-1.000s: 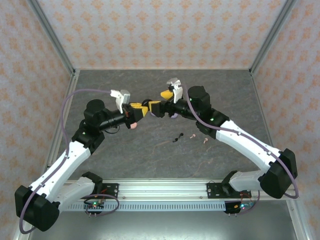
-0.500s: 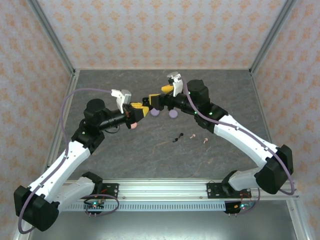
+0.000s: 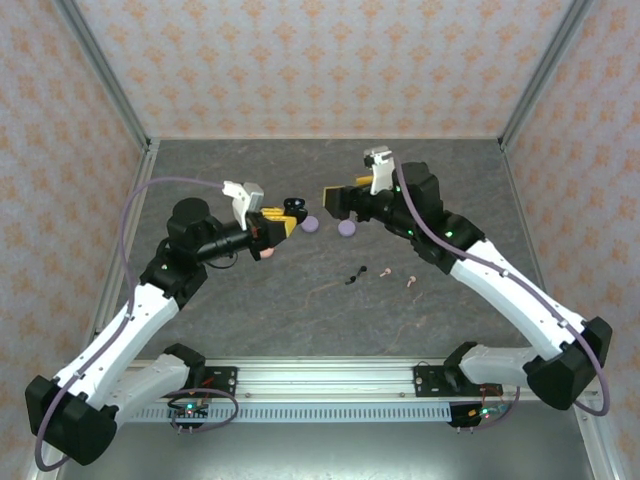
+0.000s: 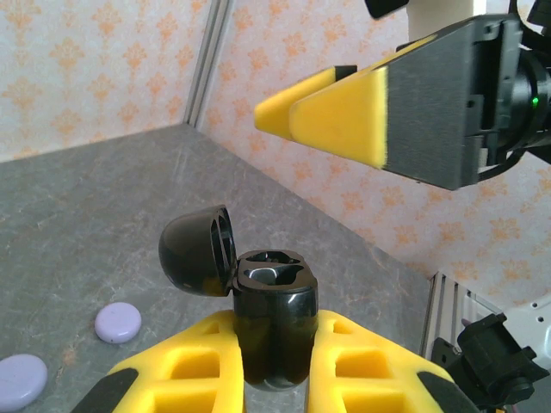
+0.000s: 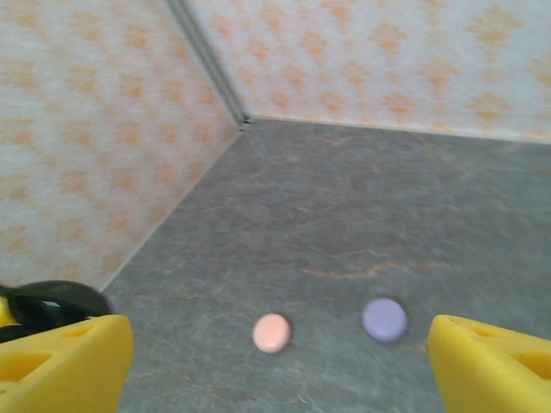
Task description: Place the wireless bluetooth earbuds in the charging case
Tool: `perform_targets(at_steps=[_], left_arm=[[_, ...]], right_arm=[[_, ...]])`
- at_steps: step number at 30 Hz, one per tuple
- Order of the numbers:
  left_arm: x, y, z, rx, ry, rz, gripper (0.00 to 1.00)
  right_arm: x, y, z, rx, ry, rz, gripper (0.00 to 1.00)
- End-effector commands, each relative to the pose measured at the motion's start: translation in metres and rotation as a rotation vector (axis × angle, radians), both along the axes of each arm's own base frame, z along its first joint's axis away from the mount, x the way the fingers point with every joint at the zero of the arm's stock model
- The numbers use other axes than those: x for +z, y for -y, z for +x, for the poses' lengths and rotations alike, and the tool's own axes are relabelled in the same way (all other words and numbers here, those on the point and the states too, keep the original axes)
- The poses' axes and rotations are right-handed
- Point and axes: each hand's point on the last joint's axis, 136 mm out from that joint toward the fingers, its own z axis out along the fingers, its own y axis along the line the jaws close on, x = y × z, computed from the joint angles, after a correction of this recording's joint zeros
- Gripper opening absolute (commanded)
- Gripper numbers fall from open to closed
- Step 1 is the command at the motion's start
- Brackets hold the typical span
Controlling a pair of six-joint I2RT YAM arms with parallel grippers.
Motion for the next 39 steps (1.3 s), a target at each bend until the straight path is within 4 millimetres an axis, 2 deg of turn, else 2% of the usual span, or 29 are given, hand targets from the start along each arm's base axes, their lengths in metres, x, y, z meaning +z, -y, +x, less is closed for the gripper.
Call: perform_targets(at_steps=[1,4,8,13,18,24,28,33,39], left_arm=[[0.025,0.0,-0.017,-0.025,0.141,0.009,0.0],[0.032,0.0,-0.028,-0.04,0.212,0.023,0.0],[0.042,0.0,-0.038,-0.054,0.274,0.03,0.0],[0.054,0.001,-0.047,-0.077,0.323,0.026,0.0],[0.06,0.002,-0.052,-0.09,0.346,0.022,0.0],[0.061,0.003,-0.055,-0.094,0.343,0.019,0.0],[0.059,0.002,-0.056,-0.091,0.334,0.023,0.0],[0.058,0.002,-0.055,-0.085,0.329,0.025,0.0],[0.059,0.002,-0.053,-0.078,0.322,0.027,0.0]], right_arm=[[-0.048,0.05,-0.002,-0.242,-0.185,-0.153,0.89],[-0.086,0.073,-0.013,-0.344,-0.316,-0.241,0.88],[-0.132,0.082,-0.025,-0.388,-0.465,-0.311,0.82],[-0.188,0.071,-0.033,-0.365,-0.636,-0.376,0.71],[-0.229,0.058,-0.026,-0.354,-0.723,-0.412,0.6],[-0.267,0.046,-0.02,-0.347,-0.791,-0.432,0.54],[-0.288,0.046,-0.022,-0.354,-0.835,-0.47,0.5],[-0.302,0.052,-0.02,-0.387,-0.837,-0.497,0.49],[-0.311,0.045,-0.015,-0.372,-0.848,-0.471,0.43]])
